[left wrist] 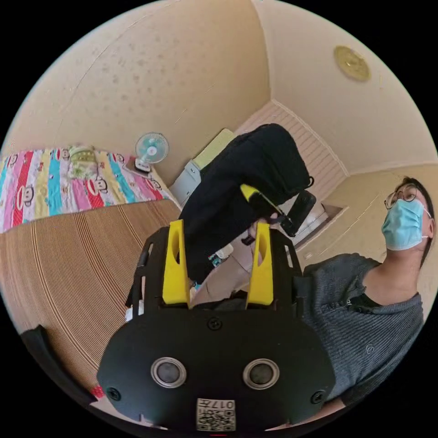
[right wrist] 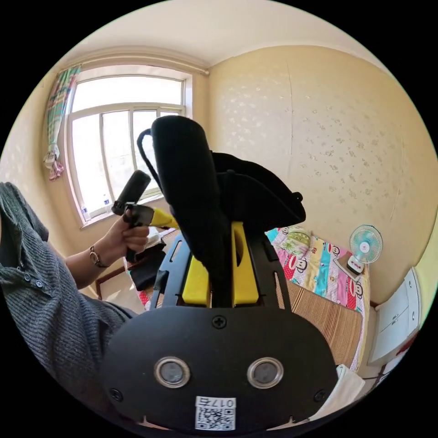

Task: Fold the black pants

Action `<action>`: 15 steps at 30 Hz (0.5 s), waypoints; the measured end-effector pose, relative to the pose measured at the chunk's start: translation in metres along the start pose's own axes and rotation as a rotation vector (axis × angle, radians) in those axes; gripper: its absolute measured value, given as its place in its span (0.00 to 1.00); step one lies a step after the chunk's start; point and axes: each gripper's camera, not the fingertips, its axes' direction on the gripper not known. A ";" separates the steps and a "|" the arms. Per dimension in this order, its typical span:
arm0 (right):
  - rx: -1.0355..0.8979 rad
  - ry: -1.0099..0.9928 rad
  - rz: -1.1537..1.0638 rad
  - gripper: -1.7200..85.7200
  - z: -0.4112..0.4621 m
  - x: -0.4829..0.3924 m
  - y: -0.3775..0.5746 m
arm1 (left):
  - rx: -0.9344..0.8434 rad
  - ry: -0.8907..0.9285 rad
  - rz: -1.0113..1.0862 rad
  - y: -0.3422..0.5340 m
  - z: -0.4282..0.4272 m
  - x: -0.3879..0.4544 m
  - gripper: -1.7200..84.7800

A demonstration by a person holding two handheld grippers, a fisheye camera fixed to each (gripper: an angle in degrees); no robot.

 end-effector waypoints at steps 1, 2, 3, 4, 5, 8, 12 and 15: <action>-0.006 -0.030 -0.036 0.12 0.001 -0.008 0.002 | 0.019 -0.009 0.034 -0.003 0.002 0.010 0.26; -0.002 -0.052 -0.048 0.12 0.000 -0.014 0.004 | 0.056 -0.029 0.093 -0.005 0.004 0.029 0.25; 0.005 -0.054 -0.040 0.12 -0.001 -0.015 0.006 | 0.084 -0.028 0.161 -0.002 0.009 0.046 0.24; 0.013 -0.068 -0.011 0.12 -0.004 -0.013 0.009 | 0.089 -0.007 0.209 0.001 0.012 0.054 0.22; 0.010 -0.107 0.007 0.12 -0.009 -0.007 0.012 | 0.078 0.074 0.280 0.007 0.021 0.066 0.16; 0.046 -0.231 -0.034 0.12 -0.036 0.006 0.023 | 0.101 0.171 0.371 0.028 0.033 0.084 0.12; 0.174 -0.273 -0.107 0.10 -0.089 0.023 0.051 | 0.206 0.386 0.467 0.042 0.025 0.096 0.11; 0.300 -0.275 -0.087 0.08 -0.124 0.047 0.069 | 0.271 0.556 0.510 0.038 0.019 0.099 0.11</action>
